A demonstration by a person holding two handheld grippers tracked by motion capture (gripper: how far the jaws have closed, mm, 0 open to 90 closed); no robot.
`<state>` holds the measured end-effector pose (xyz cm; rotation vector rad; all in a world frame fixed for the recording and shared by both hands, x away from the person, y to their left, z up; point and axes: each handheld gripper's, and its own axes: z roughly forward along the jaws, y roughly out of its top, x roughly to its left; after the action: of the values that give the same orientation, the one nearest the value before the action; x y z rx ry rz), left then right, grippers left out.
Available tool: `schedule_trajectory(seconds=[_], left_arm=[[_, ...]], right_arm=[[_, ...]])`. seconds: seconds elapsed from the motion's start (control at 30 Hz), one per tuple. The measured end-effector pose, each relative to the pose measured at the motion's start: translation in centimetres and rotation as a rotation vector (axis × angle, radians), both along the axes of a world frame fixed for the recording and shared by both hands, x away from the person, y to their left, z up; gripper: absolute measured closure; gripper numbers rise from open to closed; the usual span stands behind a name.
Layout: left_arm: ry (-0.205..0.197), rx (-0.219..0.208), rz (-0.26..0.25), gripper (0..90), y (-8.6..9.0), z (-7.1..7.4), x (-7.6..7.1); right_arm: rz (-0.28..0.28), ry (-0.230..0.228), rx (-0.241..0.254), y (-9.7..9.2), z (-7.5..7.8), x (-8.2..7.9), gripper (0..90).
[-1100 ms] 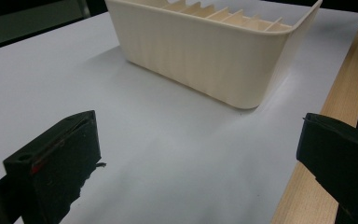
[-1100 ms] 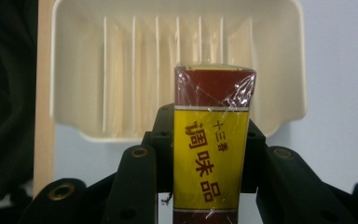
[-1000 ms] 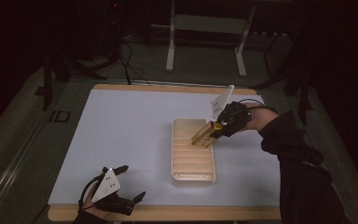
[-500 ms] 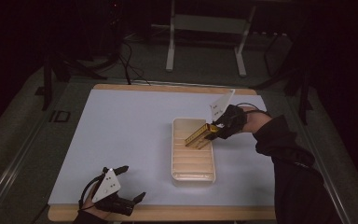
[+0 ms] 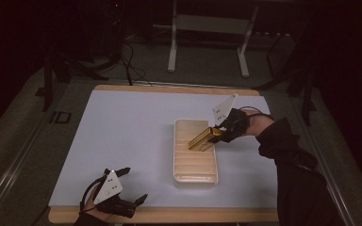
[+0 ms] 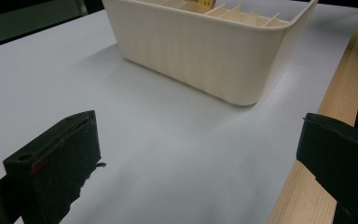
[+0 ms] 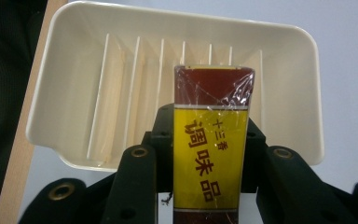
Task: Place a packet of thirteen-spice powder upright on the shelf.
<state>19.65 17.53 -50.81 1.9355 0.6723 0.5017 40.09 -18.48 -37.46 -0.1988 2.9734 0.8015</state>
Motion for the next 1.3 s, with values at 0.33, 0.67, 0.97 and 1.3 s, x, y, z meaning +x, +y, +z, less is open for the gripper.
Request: schedule_trajectory(seconds=[0.33, 0.67, 0.97, 1.3], left_arm=[[0.001, 0.004, -0.002, 0.0, 0.0, 0.0, 0.0], [0.005, 0.006, -0.003, 0.0, 0.0, 0.0, 0.0], [0.004, 0.003, -0.004, 0.0, 0.0, -0.1, 0.0], [0.005, 0.001, -0.006, 0.0, 0.0, -0.1, 0.0]], right_arm=[[-0.005, -0.005, -0.069, 1.3, -1.6, 0.2, 67.9], [0.005, -0.003, -0.123, 2.6, -2.5, 0.4, 67.8], [-0.004, 0.014, -0.211, 4.4, -3.9, 0.7, 67.6], [-0.039, 0.048, -0.165, 5.9, -5.0, 0.7, 67.6]])
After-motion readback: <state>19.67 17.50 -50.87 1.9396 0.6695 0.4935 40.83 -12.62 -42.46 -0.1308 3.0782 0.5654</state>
